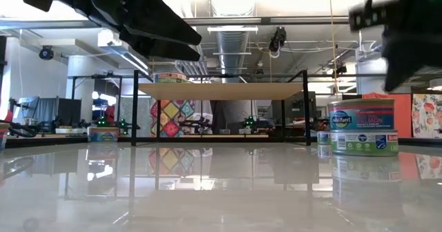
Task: Stack canned seafood by type on shelf
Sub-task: Remove the blue tuna can from the green tuna can
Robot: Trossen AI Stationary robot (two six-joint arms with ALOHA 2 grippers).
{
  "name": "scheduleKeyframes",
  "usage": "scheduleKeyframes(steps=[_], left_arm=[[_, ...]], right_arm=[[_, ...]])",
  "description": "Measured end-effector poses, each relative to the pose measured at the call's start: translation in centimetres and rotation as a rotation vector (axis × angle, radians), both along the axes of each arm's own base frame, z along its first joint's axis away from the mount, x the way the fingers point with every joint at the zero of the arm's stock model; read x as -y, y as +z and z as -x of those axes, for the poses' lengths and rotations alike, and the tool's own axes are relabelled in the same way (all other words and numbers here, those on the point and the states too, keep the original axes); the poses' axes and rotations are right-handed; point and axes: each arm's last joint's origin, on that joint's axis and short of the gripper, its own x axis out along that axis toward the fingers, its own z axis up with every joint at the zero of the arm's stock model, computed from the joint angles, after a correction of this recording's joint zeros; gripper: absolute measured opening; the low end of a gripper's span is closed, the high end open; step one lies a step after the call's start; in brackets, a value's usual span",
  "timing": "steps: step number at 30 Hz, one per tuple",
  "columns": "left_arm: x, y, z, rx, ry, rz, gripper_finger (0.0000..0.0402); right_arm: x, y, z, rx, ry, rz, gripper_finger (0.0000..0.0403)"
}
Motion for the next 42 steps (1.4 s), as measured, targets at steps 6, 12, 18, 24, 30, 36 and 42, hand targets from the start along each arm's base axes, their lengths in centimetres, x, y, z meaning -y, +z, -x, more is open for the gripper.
scheduleKeyframes(steps=[6,12,18,24,30,36,42], left_arm=[[-0.1,-0.3,0.2,-0.005,0.005,0.01,0.0372],[-0.1,-0.3,0.2,-0.005,0.007,0.01,0.0372],[-0.1,-0.3,0.2,-0.001,0.01,0.018,0.0372],[-0.1,-0.3,0.1,0.001,0.01,0.018,0.0372],[-0.1,-0.2,0.1,0.006,0.01,0.021,0.0372],[-0.1,-0.3,0.2,0.011,0.012,0.018,0.0372],[-0.5,-1.1,0.8,0.069,0.055,0.022,0.0372]], right_arm=[[0.6,-0.9,0.6,-0.028,0.021,-0.068,0.0018],[0.6,1.6,0.9,0.065,0.066,-0.12,0.0087],[1.2,3.1,1.9,0.118,0.101,-0.154,0.0194],[2.5,2.2,3.3,0.176,0.001,-0.151,0.0273],[3.4,2.0,3.9,0.458,-0.158,-0.262,0.0302],[3.7,0.9,4.2,0.641,-0.181,-0.363,0.0285],[3.5,-1.1,3.9,0.706,-0.188,-0.437,0.0246]])
